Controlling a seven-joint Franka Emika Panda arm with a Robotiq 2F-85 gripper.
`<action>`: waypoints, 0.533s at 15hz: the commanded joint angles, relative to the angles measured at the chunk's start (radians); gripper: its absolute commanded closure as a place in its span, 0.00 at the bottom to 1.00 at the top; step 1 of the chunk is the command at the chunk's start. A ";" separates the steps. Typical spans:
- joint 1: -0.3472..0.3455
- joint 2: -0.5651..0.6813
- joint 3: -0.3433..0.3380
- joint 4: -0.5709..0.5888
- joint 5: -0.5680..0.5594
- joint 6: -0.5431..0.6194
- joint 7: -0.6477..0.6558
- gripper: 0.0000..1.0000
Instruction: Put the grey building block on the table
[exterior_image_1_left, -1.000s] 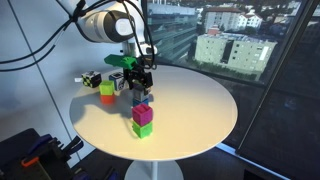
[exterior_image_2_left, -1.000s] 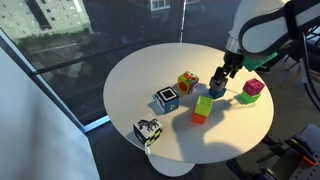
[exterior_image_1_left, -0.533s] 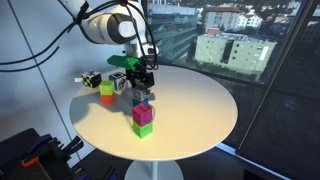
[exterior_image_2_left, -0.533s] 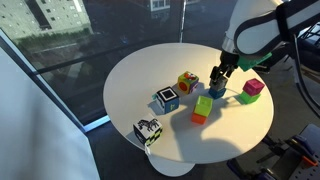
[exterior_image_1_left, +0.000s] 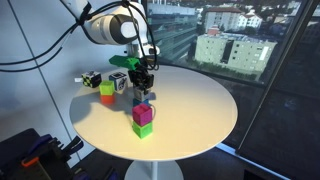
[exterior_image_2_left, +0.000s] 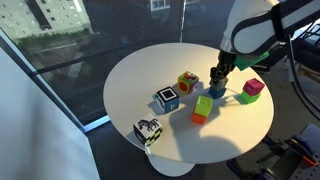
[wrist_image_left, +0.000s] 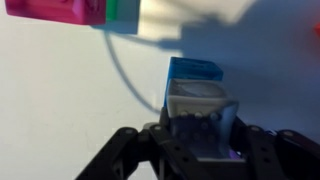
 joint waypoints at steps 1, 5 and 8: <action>0.016 -0.014 -0.011 0.021 -0.025 -0.045 0.048 0.72; 0.025 -0.045 -0.005 0.000 -0.025 -0.067 0.052 0.73; 0.034 -0.062 0.003 -0.009 -0.022 -0.093 0.050 0.73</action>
